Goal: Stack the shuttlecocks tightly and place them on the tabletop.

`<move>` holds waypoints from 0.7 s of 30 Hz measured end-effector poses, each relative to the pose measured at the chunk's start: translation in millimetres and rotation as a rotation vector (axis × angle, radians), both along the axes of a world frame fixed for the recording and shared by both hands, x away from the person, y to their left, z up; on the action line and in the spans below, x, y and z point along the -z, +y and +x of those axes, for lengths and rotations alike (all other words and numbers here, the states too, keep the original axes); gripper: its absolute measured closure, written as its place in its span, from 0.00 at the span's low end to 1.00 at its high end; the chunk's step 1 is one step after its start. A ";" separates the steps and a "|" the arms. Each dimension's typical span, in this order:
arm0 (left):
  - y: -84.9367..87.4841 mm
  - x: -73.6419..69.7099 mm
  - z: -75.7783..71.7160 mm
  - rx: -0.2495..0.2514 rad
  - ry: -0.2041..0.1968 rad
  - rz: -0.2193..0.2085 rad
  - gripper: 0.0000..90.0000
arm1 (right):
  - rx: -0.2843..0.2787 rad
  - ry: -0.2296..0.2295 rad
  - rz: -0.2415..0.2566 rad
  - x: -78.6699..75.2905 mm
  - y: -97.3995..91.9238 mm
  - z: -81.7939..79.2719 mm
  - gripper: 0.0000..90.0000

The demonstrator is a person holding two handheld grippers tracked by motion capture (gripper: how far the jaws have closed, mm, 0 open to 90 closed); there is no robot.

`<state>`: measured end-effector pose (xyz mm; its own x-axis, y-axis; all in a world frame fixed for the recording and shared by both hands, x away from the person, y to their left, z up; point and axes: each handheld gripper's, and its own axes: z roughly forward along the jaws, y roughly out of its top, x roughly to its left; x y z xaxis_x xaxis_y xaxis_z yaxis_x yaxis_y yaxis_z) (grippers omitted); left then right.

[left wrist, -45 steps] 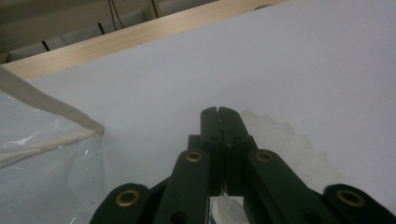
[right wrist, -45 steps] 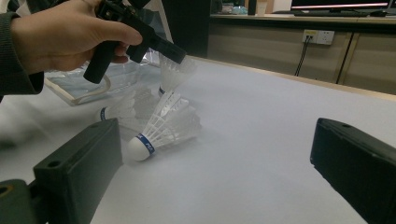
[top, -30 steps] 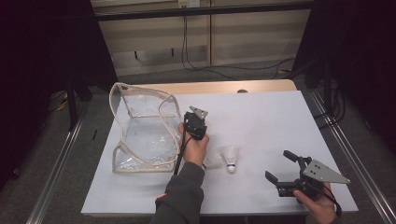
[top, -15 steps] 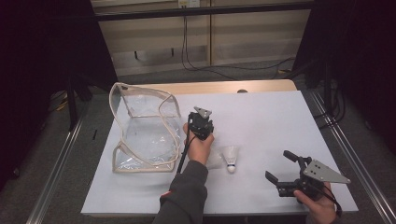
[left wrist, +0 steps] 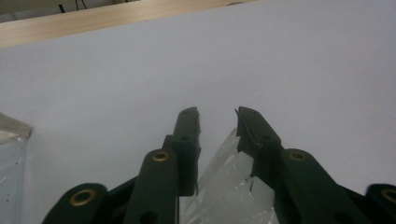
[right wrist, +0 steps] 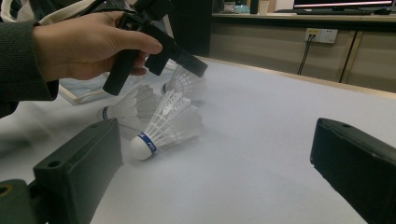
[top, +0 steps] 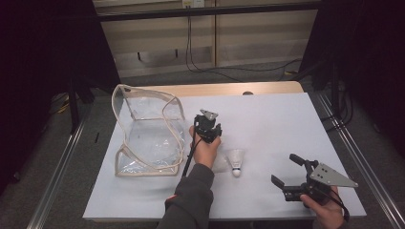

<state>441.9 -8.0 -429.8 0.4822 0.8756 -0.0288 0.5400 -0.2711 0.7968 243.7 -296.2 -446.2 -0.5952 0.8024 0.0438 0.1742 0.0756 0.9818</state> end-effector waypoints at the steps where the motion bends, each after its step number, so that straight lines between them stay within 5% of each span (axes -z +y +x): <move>1: -0.4 0.2 0.0 -0.001 0.000 0.001 0.76 | 0.000 -0.001 -0.003 0.1 -0.1 0.1 0.02; 21: -3.9 0.3 2.0 -0.003 0.003 -0.008 0.72 | -0.003 -0.001 -0.001 -0.1 0.1 0.0 0.02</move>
